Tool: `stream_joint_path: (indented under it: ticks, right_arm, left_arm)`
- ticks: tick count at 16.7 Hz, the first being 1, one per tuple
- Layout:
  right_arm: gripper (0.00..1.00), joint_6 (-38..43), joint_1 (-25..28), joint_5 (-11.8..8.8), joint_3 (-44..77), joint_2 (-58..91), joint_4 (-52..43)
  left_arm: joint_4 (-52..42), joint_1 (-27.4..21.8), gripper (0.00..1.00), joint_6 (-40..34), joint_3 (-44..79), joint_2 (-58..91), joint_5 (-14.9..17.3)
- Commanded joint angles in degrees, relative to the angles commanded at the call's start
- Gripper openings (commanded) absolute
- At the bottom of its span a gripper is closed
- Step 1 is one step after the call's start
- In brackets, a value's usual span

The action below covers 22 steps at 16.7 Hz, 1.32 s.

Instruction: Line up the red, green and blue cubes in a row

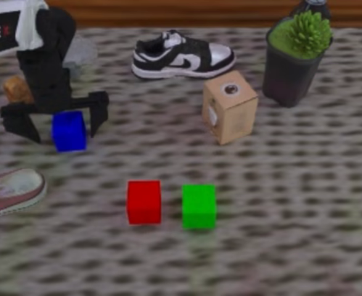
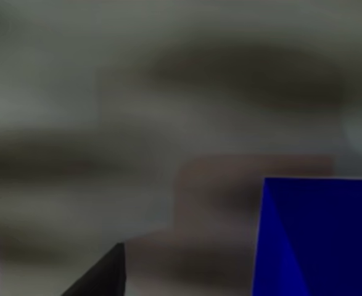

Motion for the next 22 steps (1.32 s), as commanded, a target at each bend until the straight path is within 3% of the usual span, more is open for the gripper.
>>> stream_joint_path:
  ticks: [2, 15, 22]
  right_arm:
    - [1.00, 0.00, 0.00, 0.00, 0.00, 0.00, 0.00]
    - [1.00, 0.00, 0.00, 0.00, 0.00, 0.00, 0.00]
    - [1.00, 0.00, 0.00, 0.00, 0.00, 0.00, 0.00]
  left_arm:
    - [0.00, 0.00, 1.00, 0.00, 0.00, 0.00, 0.00]
    - [0.00, 0.00, 0.02, 0.00, 0.00, 0.00, 0.00]
    - [0.00, 0.00, 0.00, 0.00, 0.00, 0.00, 0.00]
